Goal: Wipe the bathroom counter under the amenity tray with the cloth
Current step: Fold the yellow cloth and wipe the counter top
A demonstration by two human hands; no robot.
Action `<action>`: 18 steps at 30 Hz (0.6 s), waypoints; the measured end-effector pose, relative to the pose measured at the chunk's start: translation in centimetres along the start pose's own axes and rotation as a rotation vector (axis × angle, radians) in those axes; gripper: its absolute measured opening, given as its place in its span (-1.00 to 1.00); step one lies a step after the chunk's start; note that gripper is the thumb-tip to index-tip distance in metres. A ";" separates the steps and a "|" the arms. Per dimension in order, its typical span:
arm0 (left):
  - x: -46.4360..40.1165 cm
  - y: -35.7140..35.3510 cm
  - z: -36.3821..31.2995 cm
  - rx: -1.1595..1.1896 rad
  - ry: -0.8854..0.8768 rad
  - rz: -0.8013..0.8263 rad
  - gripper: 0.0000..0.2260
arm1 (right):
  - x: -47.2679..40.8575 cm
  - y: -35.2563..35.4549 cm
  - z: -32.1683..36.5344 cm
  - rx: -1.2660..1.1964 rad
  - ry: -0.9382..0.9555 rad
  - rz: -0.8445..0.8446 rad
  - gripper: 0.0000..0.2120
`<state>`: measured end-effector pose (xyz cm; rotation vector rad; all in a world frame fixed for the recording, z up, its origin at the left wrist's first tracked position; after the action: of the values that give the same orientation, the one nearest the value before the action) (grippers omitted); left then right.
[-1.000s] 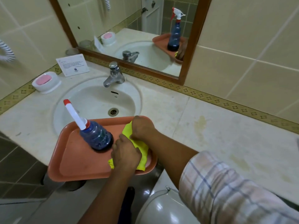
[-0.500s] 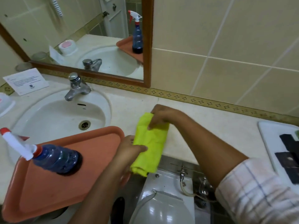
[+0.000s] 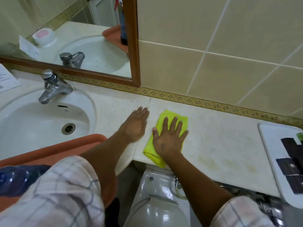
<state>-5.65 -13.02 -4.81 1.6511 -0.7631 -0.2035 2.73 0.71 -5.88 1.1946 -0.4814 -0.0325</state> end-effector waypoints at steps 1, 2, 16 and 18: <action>-0.3 -0.5 0.4 -0.017 -0.012 -0.023 -0.51 | -0.7 -0.6 0.1 0.024 0.000 -0.023 -0.30; -0.4 -0.9 0.7 -0.033 -0.022 -0.059 -0.51 | -1.8 -0.6 0.2 0.055 0.027 -0.047 -0.31; -1.1 -0.9 1.1 -0.041 -0.025 -0.086 -0.51 | 2.0 -2.1 -1.3 0.103 0.234 -0.087 -0.42; -1.0 -1.0 1.1 -0.048 -0.026 -0.082 -0.51 | 0.1 -1.4 -1.0 0.129 0.226 -0.059 -0.41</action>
<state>-6.58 -13.29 -6.28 1.6381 -0.7051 -0.2998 3.51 0.99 -7.37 1.3209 -0.2524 0.0829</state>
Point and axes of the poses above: each hand's wrist, its own x-axis away from the middle knuckle, its own y-axis out of the back of the hand, z = x × y, the point moved 2 cm from there along -x, towards the middle knuckle, and after that the axes turned 10 degrees about z, right-handed, at the moved point
